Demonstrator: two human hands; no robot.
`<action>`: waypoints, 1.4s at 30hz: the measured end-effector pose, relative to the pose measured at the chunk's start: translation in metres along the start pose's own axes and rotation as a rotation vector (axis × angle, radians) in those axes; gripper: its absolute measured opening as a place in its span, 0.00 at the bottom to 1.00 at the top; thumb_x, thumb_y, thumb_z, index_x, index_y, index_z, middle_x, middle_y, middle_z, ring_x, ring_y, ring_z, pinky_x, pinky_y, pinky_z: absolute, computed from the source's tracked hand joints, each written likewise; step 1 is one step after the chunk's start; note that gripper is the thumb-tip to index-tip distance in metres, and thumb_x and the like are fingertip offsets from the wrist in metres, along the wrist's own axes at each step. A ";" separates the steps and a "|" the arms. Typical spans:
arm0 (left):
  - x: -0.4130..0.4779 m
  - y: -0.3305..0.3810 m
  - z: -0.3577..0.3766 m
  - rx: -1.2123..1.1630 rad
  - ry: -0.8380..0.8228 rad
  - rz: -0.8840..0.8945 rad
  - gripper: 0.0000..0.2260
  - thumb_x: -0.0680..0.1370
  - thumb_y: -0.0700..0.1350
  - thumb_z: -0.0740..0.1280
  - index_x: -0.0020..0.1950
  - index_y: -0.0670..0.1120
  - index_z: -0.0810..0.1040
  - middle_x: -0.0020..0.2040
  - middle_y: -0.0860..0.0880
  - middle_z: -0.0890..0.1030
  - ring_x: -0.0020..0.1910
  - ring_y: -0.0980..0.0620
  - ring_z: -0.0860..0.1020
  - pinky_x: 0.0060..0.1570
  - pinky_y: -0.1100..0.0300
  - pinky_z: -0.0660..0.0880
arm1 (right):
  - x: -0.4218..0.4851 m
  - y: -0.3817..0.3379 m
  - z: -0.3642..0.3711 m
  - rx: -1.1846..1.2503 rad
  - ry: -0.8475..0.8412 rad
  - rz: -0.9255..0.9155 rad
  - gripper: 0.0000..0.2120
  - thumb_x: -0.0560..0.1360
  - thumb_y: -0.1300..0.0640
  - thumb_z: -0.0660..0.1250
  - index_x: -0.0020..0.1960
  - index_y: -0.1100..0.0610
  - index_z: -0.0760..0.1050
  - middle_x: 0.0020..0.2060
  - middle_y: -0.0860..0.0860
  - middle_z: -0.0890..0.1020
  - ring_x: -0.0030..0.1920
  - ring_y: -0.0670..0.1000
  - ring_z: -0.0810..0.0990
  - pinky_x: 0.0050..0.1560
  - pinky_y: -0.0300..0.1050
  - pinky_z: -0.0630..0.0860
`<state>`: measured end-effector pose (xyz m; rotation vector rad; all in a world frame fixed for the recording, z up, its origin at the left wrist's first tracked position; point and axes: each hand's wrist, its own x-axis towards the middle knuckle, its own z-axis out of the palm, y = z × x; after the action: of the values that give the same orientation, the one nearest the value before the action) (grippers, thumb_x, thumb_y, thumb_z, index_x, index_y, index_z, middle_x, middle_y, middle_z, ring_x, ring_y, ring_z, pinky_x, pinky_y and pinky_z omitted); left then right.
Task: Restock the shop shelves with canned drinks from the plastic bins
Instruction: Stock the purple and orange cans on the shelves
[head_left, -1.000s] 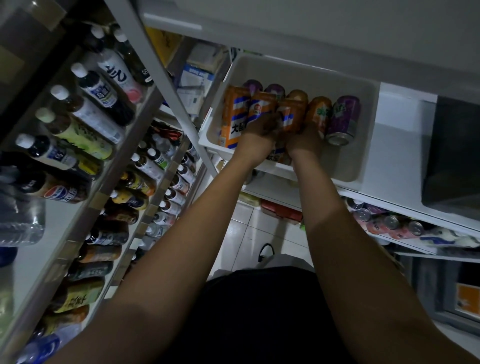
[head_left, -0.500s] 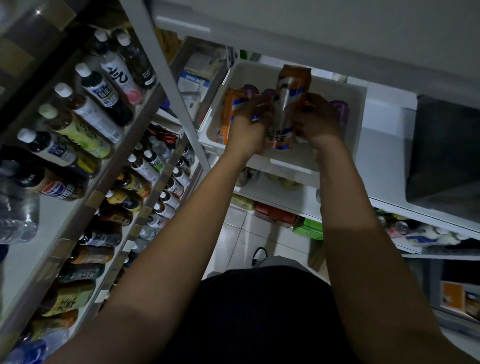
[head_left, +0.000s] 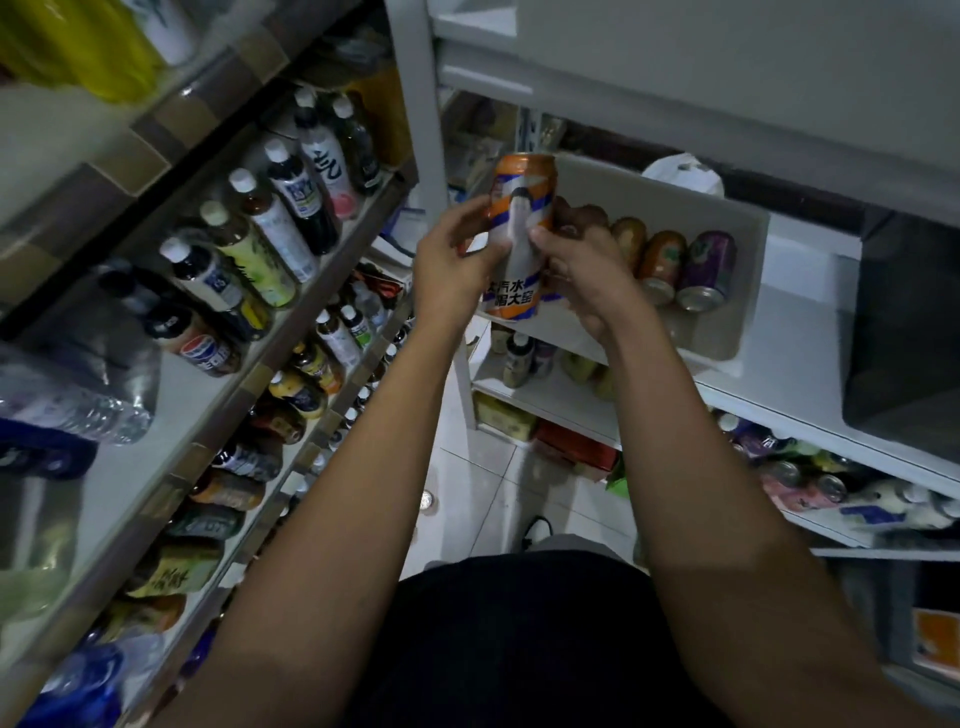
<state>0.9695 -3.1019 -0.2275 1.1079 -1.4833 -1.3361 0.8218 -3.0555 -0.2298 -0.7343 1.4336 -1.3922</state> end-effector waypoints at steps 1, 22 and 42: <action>-0.003 -0.002 -0.010 -0.012 0.019 -0.013 0.18 0.73 0.40 0.74 0.63 0.49 0.81 0.59 0.49 0.84 0.60 0.50 0.81 0.58 0.41 0.80 | -0.001 0.002 0.009 0.014 -0.015 0.012 0.16 0.79 0.59 0.69 0.66 0.54 0.76 0.57 0.52 0.84 0.58 0.53 0.83 0.58 0.55 0.81; -0.075 0.097 -0.295 -0.166 0.653 0.251 0.16 0.73 0.38 0.75 0.61 0.45 0.84 0.50 0.47 0.86 0.48 0.43 0.86 0.46 0.39 0.83 | -0.062 -0.076 0.317 0.043 -0.502 -0.305 0.12 0.79 0.61 0.68 0.61 0.63 0.74 0.49 0.54 0.84 0.47 0.50 0.82 0.43 0.39 0.78; -0.030 0.126 -0.462 0.195 1.016 0.169 0.16 0.72 0.37 0.73 0.59 0.47 0.84 0.52 0.46 0.86 0.52 0.44 0.84 0.53 0.39 0.82 | -0.005 -0.100 0.524 -0.189 -0.805 -0.321 0.09 0.74 0.49 0.74 0.53 0.42 0.80 0.52 0.43 0.83 0.56 0.51 0.83 0.61 0.58 0.79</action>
<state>1.4117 -3.1880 -0.0620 1.4342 -0.8975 -0.3597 1.2839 -3.2670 -0.0664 -1.4926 0.8244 -0.9957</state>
